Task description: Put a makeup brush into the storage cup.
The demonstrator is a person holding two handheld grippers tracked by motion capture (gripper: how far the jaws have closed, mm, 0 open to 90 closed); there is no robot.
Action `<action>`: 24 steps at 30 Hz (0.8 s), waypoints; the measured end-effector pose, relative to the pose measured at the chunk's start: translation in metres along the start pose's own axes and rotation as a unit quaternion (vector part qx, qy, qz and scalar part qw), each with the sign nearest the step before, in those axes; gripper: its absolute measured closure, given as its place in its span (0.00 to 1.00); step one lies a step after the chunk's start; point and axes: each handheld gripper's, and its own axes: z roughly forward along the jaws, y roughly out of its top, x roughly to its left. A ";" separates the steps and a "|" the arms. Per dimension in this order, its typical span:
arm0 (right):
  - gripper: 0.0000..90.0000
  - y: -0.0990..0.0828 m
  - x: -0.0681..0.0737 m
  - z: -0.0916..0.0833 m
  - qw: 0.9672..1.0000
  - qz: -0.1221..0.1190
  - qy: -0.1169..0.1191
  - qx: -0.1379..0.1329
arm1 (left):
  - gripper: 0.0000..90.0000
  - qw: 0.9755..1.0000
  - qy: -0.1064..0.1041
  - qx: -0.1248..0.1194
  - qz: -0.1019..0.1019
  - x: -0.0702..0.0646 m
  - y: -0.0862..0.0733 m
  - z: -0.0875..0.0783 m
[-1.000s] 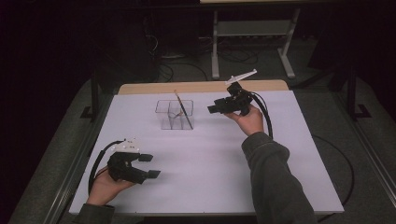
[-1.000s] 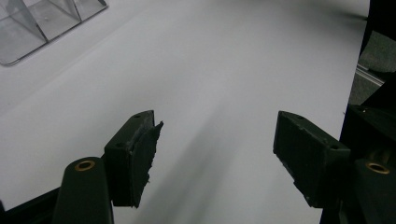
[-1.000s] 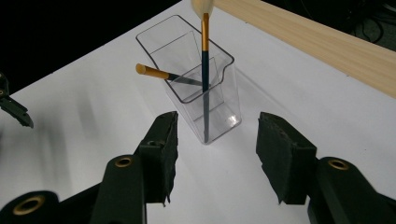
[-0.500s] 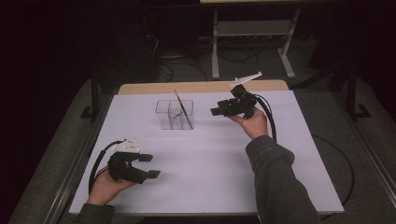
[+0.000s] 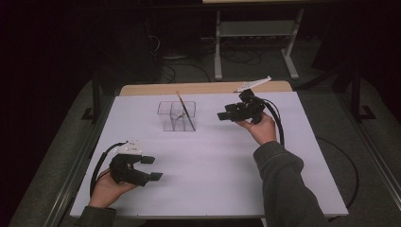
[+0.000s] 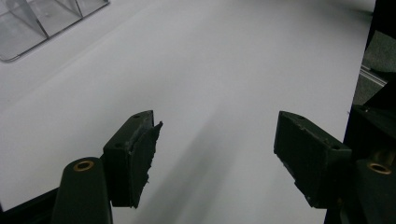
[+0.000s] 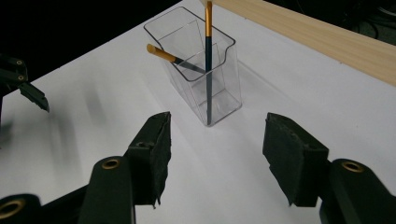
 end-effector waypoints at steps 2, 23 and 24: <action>0.45 -0.001 0.000 -0.002 1.000 0.000 -0.001 -0.001 | 0.32 1.000 0.000 0.000 0.000 0.000 0.000 0.000; 0.41 -0.017 0.001 -0.015 1.000 0.003 -0.006 -0.007 | 0.32 1.000 0.003 -0.002 0.002 0.000 0.000 0.000; 0.41 -0.018 0.001 -0.015 1.000 0.003 -0.005 -0.006 | 0.32 1.000 0.003 -0.003 0.003 0.001 0.000 -0.001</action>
